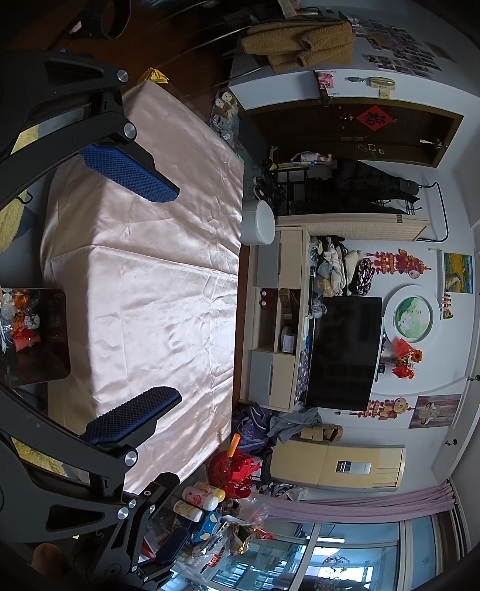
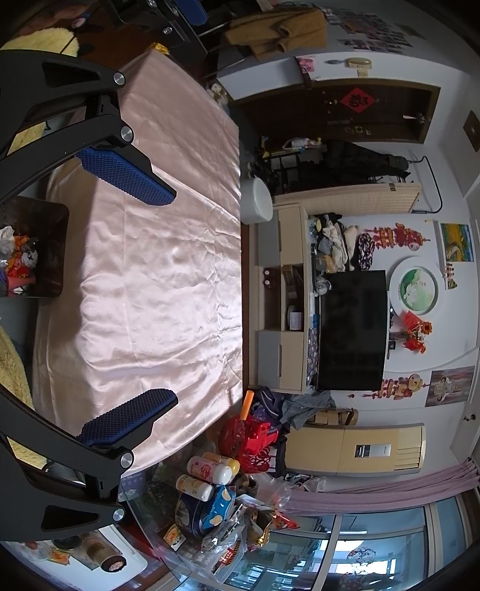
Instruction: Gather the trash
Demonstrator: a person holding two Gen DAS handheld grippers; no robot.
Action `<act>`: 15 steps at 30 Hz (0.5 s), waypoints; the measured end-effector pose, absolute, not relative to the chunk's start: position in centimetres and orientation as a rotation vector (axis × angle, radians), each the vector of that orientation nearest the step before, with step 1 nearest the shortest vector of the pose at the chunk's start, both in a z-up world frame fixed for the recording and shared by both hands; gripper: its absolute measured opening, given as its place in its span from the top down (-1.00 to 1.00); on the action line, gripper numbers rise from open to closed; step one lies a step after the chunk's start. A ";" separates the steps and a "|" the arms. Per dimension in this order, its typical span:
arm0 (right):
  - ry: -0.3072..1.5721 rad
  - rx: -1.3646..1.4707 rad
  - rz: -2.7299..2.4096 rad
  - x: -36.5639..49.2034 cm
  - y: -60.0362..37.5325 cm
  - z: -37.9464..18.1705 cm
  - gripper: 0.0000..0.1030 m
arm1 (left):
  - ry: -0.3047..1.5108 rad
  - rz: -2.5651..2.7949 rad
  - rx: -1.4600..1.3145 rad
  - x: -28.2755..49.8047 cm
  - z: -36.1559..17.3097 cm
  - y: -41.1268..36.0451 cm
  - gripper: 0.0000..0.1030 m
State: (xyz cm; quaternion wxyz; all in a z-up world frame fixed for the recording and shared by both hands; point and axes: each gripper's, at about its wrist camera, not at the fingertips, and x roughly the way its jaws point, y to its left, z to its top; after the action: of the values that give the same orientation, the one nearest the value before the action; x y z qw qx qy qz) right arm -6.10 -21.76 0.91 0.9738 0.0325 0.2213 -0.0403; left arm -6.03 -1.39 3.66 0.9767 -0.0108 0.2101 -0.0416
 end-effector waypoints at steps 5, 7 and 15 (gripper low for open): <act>0.445 0.065 -0.081 -6.1 -21.7 0.9 -0.94 | 0.423 -0.084 -0.022 -6.0 3.6 -1.4 -0.84; 0.446 0.066 -0.081 -6.0 -21.8 0.9 -0.94 | 0.423 -0.085 -0.022 -6.0 3.6 -1.4 -0.84; 0.446 0.066 -0.081 -6.0 -21.7 0.9 -0.94 | 0.423 -0.084 -0.023 -6.0 3.6 -1.4 -0.84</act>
State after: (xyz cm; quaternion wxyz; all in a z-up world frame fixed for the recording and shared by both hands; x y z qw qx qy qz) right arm -6.03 -21.74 0.90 0.9739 0.0327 0.2209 -0.0401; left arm -6.02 -1.42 3.63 0.9768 -0.0113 0.2098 -0.0419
